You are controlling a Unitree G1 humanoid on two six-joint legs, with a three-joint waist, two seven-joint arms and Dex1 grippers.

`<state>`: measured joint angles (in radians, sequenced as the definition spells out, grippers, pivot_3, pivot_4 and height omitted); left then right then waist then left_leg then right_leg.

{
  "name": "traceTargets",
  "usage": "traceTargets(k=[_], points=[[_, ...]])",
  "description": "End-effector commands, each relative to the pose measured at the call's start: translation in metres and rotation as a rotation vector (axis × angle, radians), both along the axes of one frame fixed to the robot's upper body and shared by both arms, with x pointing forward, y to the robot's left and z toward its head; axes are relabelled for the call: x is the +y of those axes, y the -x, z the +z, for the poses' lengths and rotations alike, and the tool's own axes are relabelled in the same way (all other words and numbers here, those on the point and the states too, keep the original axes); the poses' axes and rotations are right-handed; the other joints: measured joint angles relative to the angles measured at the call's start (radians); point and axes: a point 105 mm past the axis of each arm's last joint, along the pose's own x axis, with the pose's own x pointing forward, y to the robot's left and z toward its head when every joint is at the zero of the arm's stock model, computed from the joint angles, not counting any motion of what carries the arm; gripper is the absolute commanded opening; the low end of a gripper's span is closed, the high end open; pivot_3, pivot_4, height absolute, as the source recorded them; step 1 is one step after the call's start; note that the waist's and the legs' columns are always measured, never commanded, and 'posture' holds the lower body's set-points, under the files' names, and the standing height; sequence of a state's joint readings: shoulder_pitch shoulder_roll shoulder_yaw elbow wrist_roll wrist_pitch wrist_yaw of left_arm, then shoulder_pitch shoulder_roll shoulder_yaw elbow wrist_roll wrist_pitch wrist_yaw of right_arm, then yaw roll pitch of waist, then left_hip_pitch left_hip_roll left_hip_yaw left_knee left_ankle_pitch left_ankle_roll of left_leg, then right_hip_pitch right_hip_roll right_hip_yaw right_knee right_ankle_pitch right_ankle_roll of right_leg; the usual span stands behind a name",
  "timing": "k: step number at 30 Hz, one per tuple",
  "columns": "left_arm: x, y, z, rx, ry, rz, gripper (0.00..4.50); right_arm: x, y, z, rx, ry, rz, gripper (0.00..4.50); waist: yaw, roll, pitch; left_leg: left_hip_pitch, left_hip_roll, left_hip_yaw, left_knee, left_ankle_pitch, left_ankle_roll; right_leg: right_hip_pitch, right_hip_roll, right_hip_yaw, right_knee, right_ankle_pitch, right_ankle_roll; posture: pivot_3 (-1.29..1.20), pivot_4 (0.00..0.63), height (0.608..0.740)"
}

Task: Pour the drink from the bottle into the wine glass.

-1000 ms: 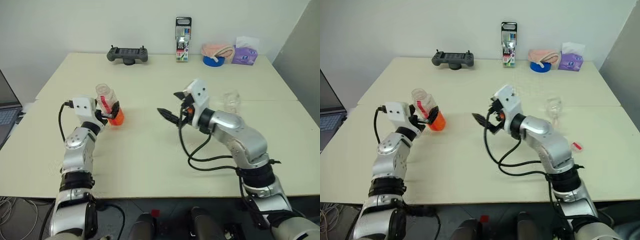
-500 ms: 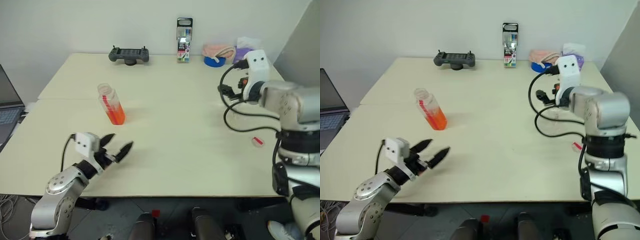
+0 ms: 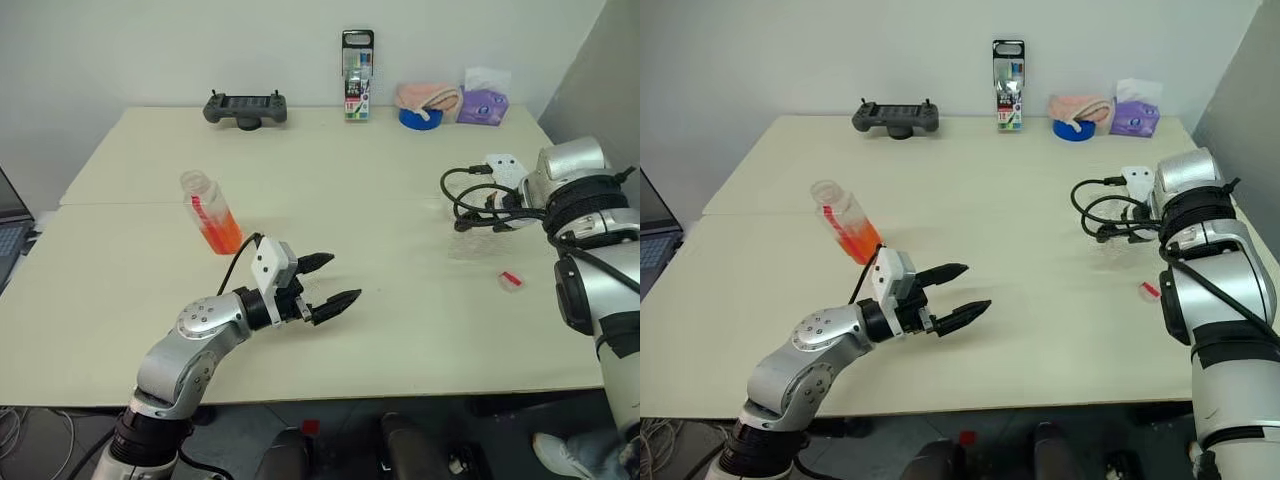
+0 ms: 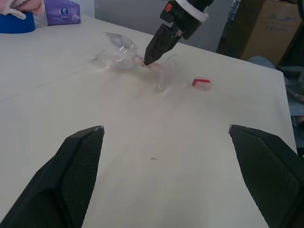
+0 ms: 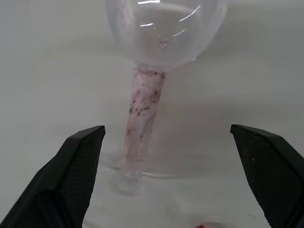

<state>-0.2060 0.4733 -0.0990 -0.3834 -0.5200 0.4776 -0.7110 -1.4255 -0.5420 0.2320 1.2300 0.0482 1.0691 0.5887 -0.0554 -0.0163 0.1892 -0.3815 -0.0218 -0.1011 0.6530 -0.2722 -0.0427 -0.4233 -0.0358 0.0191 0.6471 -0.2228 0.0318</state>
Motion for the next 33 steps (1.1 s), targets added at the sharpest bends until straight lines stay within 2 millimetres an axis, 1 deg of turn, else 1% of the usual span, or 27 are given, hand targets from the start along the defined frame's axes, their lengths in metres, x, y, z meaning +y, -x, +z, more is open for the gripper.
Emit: traceTargets(k=[1, 3, 5, 8, 9, 10, 12, 14, 15, 16, 17, 18, 19, 20, 21, 24, 25, 28, 30, 33], points=[[-0.001, 0.003, 0.006, -0.052, 0.009, 0.011, 4.50, 0.003, -0.009, 0.010, -0.076, -0.009, 0.011, 3.96, 0.001, 0.000, 0.000, 0.000, 0.000, 0.000, -0.001, 0.000, 0.000, 0.000, 0.000, 0.000, 0.000, 0.000, 0.000, 0.00, 0.150, 0.740], [-0.001, 0.003, 0.005, -0.055, 0.010, 0.028, 4.50, 0.005, -0.012, 0.005, -0.092, -0.009, 0.019, 3.27, 0.003, 0.000, 0.000, 0.000, 0.000, -0.001, -0.002, 0.000, 0.000, 0.000, 0.000, 0.000, 0.000, 0.000, 0.000, 0.00, 0.150, 0.740], [0.000, 0.002, 0.005, -0.058, 0.010, 0.044, 4.50, 0.003, -0.015, 0.003, -0.118, 0.010, 0.005, 2.56, 0.003, 0.000, 0.000, 0.000, 0.000, -0.001, -0.002, 0.000, 0.000, 0.000, 0.000, 0.000, 0.000, 0.000, 0.000, 0.00, 0.150, 0.740], [0.002, 0.003, 0.004, -0.056, 0.009, 0.049, 4.50, -0.002, -0.018, 0.006, -0.145, 0.033, -0.018, 1.42, 0.005, 0.000, 0.000, 0.000, -0.001, -0.001, -0.002, 0.000, -0.001, 0.000, 0.000, 0.000, 0.000, 0.000, 0.000, 0.00, 0.150, 0.740], [0.003, 0.003, 0.004, -0.055, 0.008, 0.049, 4.50, -0.002, -0.019, 0.010, -0.157, 0.039, -0.016, 1.09, 0.005, 0.000, 0.000, 0.000, -0.001, -0.001, -0.002, 0.000, -0.001, 0.000, 0.000, 0.000, 0.000, 0.000, 0.000, 0.00, 0.150, 0.740], [0.004, 0.004, 0.004, -0.054, 0.005, 0.048, 4.50, -0.001, -0.021, 0.017, -0.174, 0.051, -0.005, 0.63, 0.005, 0.000, 0.000, 0.000, -0.001, -0.001, -0.002, 0.000, -0.001, 0.000, 0.000, 0.000, 0.000, 0.000, 0.000, 0.00, 0.150, 0.740], [0.007, 0.004, 0.004, -0.053, 0.000, 0.047, 4.50, 0.016, -0.024, 0.041, -0.214, 0.000, 0.044, 0.20, 0.004, 0.001, 0.001, 0.000, -0.001, 0.000, -0.002, 0.000, -0.001, 0.000, 0.000, 0.000, 0.000, 0.000, 0.000, 0.00, 0.150, 0.740], [0.009, 0.003, 0.003, -0.050, -0.006, 0.047, 4.50, 0.037, -0.031, 0.070, -0.312, -0.013, 0.136, 0.19, 0.000, 0.004, 0.002, 0.000, 0.000, 0.001, -0.002, 0.000, -0.001, -0.001, 0.000, 0.001, 0.000, 0.000, 0.000, 0.00, 0.150, 0.740], [0.011, 0.001, 0.004, -0.048, -0.007, 0.053, 4.50, 0.054, -0.034, 0.084, -0.384, -0.054, 0.191, 0.19, -0.002, 0.004, 0.002, 0.001, 0.000, 0.001, -0.003, 0.000, 0.000, -0.002, 0.000, 0.002, 0.001, 0.000, 0.000, 0.00, 0.150, 0.740], [0.013, -0.001, 0.004, -0.046, -0.013, 0.056, 4.50, 0.073, -0.039, 0.095, -0.515, -0.047, 0.263, 0.19, -0.004, 0.004, 0.002, 0.001, 0.000, 0.002, -0.003, 0.000, 0.000, -0.002, 0.000, 0.002, 0.001, 0.000, 0.000, 0.00, 0.150, 0.740], [0.015, -0.003, 0.004, -0.046, -0.018, 0.061, 4.50, 0.086, -0.038, 0.094, -0.567, -0.035, 0.289, 0.19, -0.006, 0.004, 0.002, 0.001, 0.001, 0.002, -0.004, 0.000, 0.000, -0.002, 0.000, 0.002, 0.001, 0.000, 0.000, 0.00, 0.150, 0.740], [0.016, -0.004, 0.004, -0.044, -0.022, 0.066, 4.50, 0.101, -0.034, 0.087, -0.598, -0.045, 0.316, 0.19, -0.006, 0.004, 0.002, 0.001, 0.001, 0.001, -0.005, 0.000, 0.000, -0.002, 0.001, 0.001, 0.001, 0.000, 0.000, 0.00, 0.150, 0.740], [0.018, -0.004, 0.004, -0.044, -0.027, 0.070, 4.50, 0.119, -0.029, 0.081, -0.682, -0.078, 0.362, 0.19, -0.004, 0.004, 0.000, 0.002, 0.001, 0.001, -0.005, 0.000, 0.000, -0.002, 0.001, 0.001, 0.002, 0.000, 0.000, 0.00, 0.150, 0.740], [0.020, -0.004, 0.005, -0.044, -0.029, 0.075, 4.50, 0.132, -0.023, 0.076, -0.754, -0.117, 0.377, 0.19, -0.003, 0.003, -0.002, 0.002, 0.002, -0.001, -0.006, 0.000, 0.000, -0.002, 0.001, -0.001, 0.001, 0.000, 0.001, 0.00, 0.150, 0.740], [0.022, -0.004, 0.007, -0.039, -0.022, 0.082, 4.50, 0.139, -0.018, 0.071, -0.809, -0.154, 0.358, 0.19, -0.002, 0.002, -0.002, 0.003, 0.004, -0.003, -0.006, 0.000, -0.001, -0.001, 0.002, -0.003, 0.002, -0.001, 0.002, 0.00, 0.150, 0.740], [0.030, 0.000, 0.013, -0.017, 0.000, 0.095, 4.50, 0.158, -0.011, 0.052, -0.869, -0.323, 0.256, 0.19, 0.008, 0.003, -0.002, 0.000, 0.004, -0.005, -0.006, 0.001, -0.001, -0.003, 0.002, -0.003, 0.003, -0.001, 0.002, 0.00, 0.150, 0.740], [0.034, 0.001, 0.015, -0.011, 0.001, 0.099, 4.50, 0.163, -0.009, 0.050, -0.893, -0.363, 0.231, 0.19, 0.013, 0.003, -0.002, -0.001, 0.002, -0.006, -0.006, 0.002, -0.004, -0.004, 0.001, -0.003, 0.003, -0.001, 0.002, 0.00, 0.150, 0.740], [0.052, 0.006, 0.025, 0.025, 0.046, 0.145, 4.50, 0.185, 0.001, 0.045, -1.024, -0.401, 0.242, 0.19, 0.019, 0.004, -0.001, -0.002, -0.001, -0.004, -0.006, 0.004, -0.008, -0.005, -0.003, -0.001, 0.002, 0.001, 0.003, 0.00, 0.150, 0.740], [0.062, 0.008, 0.030, 0.041, 0.064, 0.177, 4.50, 0.197, 0.009, 0.041, -1.045, -0.456, 0.257, 0.19, 0.019, 0.003, -0.001, -0.001, -0.002, -0.003, -0.005, 0.004, -0.007, -0.003, -0.003, 0.000, 0.000, 0.002, 0.003, 0.00, 0.150, 0.740], [0.073, 0.010, 0.027, 0.065, 0.046, 0.212, 4.50, 0.208, 0.017, 0.026, -1.049, -0.482, 0.273, 0.19, 0.019, 0.003, -0.002, 0.002, -0.001, -0.005, -0.005, 0.004, -0.007, 0.000, -0.001, -0.002, 0.001, 0.001, 0.003, 0.00, 0.150, 0.740]])
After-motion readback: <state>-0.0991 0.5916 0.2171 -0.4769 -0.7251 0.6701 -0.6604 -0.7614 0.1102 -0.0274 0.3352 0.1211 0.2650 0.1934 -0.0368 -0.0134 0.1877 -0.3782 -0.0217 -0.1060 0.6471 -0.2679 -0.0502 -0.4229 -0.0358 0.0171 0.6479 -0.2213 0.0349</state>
